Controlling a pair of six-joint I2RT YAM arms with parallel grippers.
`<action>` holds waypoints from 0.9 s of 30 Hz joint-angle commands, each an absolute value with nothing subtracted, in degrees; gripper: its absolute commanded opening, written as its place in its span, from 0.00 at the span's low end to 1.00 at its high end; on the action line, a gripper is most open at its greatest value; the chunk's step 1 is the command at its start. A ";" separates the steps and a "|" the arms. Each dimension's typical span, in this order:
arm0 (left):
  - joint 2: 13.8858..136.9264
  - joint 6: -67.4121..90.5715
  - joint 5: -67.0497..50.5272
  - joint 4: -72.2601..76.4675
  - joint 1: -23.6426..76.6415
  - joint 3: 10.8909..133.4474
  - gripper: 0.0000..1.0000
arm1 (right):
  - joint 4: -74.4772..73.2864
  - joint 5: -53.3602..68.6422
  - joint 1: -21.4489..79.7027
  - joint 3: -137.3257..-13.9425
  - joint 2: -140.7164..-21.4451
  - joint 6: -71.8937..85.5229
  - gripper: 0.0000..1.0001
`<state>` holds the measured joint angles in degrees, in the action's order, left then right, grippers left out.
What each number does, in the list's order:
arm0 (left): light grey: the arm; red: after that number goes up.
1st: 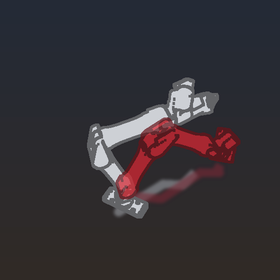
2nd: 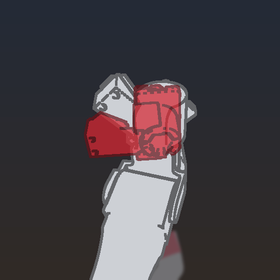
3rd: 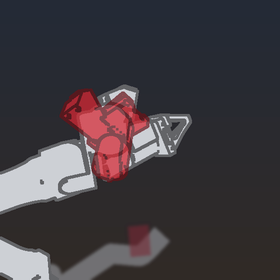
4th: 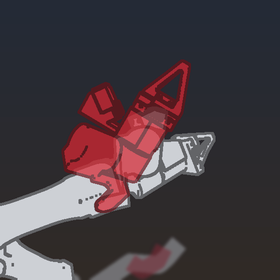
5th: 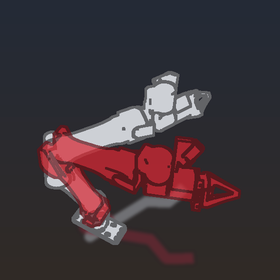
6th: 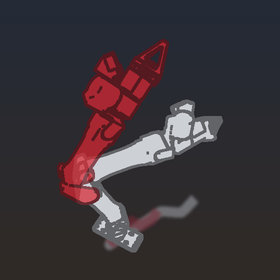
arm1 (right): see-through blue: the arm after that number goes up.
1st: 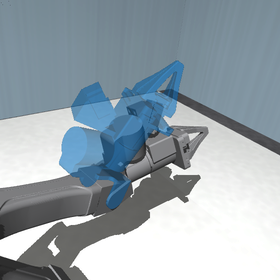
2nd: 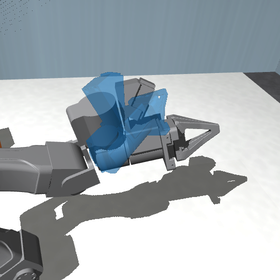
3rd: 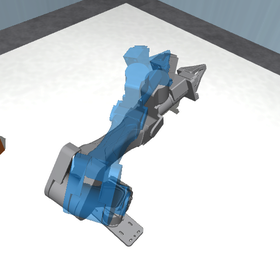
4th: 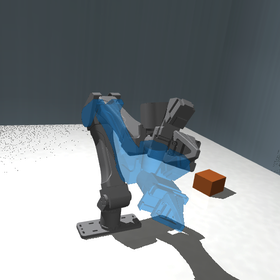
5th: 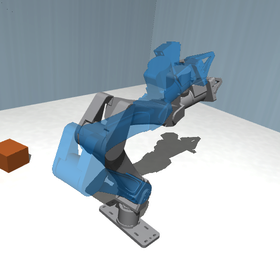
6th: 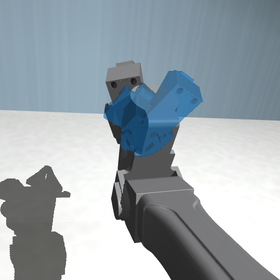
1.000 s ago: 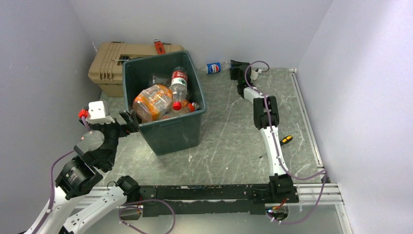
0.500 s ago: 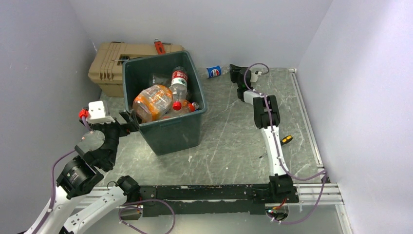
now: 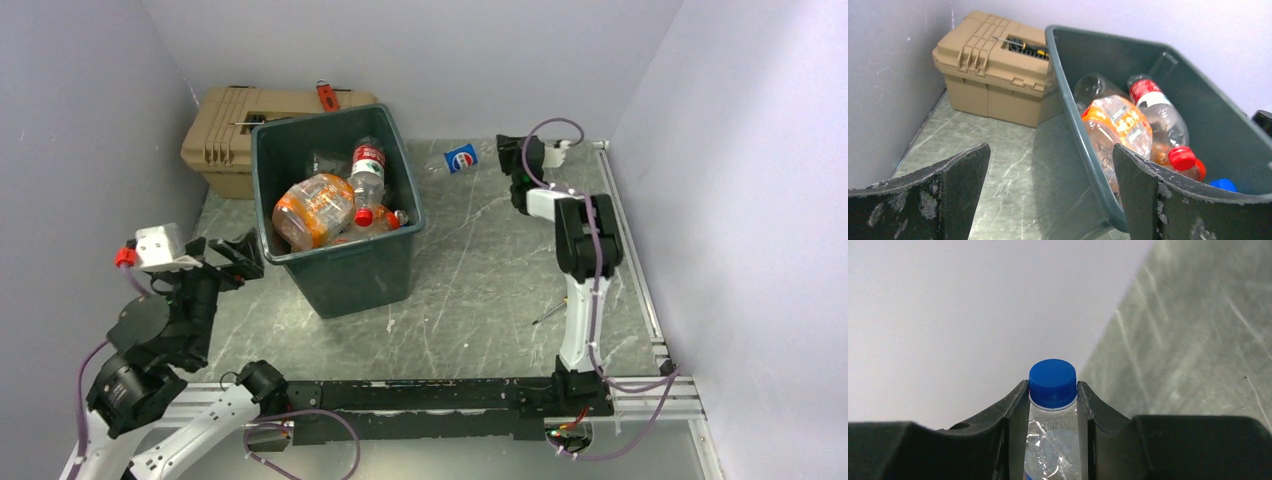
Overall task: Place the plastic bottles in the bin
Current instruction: Pick up the plastic bottle from the corner of the board.
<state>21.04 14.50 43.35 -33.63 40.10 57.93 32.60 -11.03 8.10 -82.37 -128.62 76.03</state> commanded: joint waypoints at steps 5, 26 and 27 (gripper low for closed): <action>20.10 12.26 40.13 -24.43 40.22 62.55 0.99 | 27.69 -20.91 6.85 -71.22 -94.96 59.03 0.00; 75.55 4.00 -41.73 -28.69 40.25 115.70 0.99 | -30.24 27.23 9.14 -103.04 -54.97 34.91 0.00; 77.03 4.84 -44.35 -28.47 40.24 116.57 1.00 | -31.06 28.07 9.14 -102.90 -53.84 34.82 0.00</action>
<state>73.03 4.12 -25.47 -24.97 40.12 111.90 -17.54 15.49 9.06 -101.51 -54.87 38.52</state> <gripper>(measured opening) 0.994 0.375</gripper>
